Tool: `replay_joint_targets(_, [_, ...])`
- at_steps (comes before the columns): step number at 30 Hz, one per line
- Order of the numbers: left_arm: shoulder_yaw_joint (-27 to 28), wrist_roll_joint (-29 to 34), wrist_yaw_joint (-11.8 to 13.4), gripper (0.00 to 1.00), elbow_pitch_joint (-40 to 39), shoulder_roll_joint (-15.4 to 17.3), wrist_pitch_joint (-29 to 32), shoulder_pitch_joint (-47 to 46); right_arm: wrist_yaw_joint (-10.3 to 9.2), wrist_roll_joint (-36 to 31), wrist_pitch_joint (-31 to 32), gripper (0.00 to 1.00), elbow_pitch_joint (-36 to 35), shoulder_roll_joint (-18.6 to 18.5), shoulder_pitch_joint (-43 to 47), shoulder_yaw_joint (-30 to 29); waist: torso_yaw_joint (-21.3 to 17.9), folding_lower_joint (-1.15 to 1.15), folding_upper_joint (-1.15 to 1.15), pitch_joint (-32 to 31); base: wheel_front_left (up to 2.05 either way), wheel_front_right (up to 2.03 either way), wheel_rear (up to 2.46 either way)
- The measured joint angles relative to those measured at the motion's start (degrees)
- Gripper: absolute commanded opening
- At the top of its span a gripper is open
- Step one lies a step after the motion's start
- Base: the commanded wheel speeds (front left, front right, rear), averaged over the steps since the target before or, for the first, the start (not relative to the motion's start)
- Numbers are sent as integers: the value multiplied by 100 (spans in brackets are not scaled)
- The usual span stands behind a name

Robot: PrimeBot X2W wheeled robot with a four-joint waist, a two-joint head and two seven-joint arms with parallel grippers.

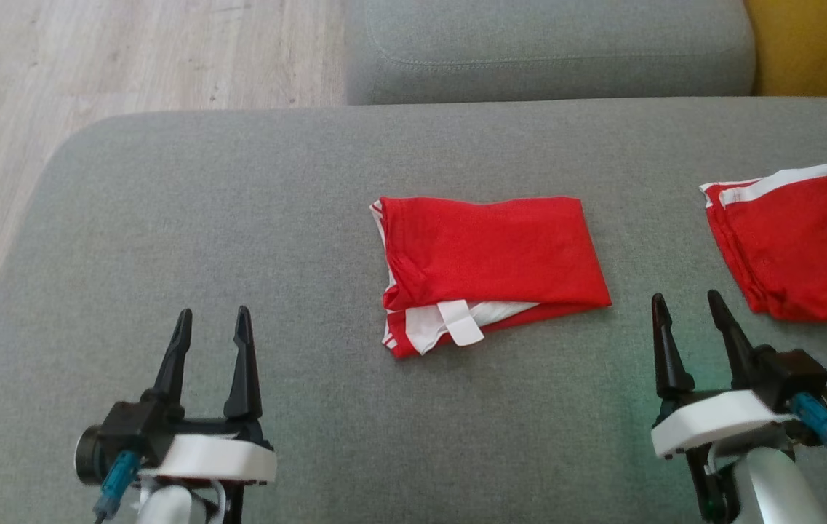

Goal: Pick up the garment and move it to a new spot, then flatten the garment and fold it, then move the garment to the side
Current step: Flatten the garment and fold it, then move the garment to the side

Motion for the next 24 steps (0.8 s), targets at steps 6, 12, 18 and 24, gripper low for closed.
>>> replay_joint_targets(6, [-8,0,1,100,-31,1,0,34,0,24,0,100,-168,33,68,-18,-6,0,0,106,0,0,0])
replay_joint_targets(12, [-85,-1,-3,100,-34,1,0,-110,0,-35,181,100,-91,33,-223,-65,123,1,0,345,0,0,0])
replay_joint_targets(18, [-240,-5,-11,100,-33,-1,0,-463,0,199,666,100,483,30,-1095,-152,358,2,0,700,0,0,0])
replay_joint_targets(24, [-359,-110,-11,100,-4,-2,0,-654,0,137,1000,100,1579,26,-1789,-438,678,2,0,1005,0,0,0])
